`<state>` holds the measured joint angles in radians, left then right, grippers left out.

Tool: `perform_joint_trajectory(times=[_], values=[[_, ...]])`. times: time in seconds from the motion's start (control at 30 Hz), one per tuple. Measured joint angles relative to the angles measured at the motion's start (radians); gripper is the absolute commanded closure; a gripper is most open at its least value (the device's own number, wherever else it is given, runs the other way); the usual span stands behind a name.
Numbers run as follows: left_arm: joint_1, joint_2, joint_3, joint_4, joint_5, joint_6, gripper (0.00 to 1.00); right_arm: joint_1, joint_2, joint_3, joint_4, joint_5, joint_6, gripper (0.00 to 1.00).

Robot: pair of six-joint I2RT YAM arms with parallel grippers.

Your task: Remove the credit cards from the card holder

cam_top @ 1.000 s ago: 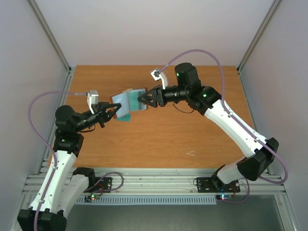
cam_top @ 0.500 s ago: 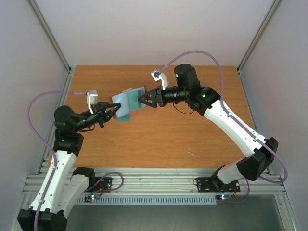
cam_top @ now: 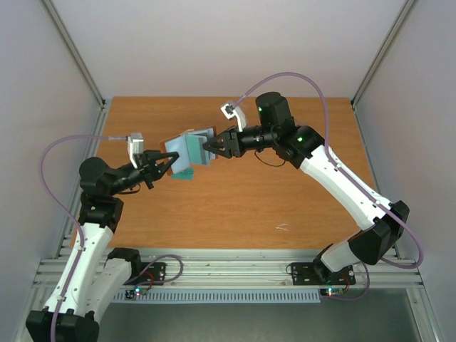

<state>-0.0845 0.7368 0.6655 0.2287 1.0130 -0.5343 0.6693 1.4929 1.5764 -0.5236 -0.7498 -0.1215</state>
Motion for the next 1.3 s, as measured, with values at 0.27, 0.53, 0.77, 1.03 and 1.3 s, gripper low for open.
perform_joint_trajectory(times=[0.27, 0.53, 0.77, 1.03, 1.3], values=[[0.0, -0.003, -0.014, -0.016, -0.074, -0.001, 1.0, 0.024, -0.003, -0.015, 0.033, -0.06, 0.002, 0.67], [0.0, -0.005, -0.019, -0.021, -0.083, -0.001, 1.0, 0.089, 0.009, -0.014, 0.048, -0.059, -0.006, 0.82], [0.0, -0.005, -0.023, -0.021, -0.086, -0.01, 1.0, 0.09, 0.019, -0.011, 0.051, 0.007, -0.008, 0.99], [0.004, -0.004, -0.026, -0.022, -0.094, -0.019, 1.0, 0.094, 0.023, 0.007, 0.028, 0.124, -0.004, 0.88], [-0.001, -0.005, -0.026, -0.014, -0.052, -0.019, 1.0, 0.103, 0.074, 0.042, 0.001, 0.211, -0.002, 0.86]])
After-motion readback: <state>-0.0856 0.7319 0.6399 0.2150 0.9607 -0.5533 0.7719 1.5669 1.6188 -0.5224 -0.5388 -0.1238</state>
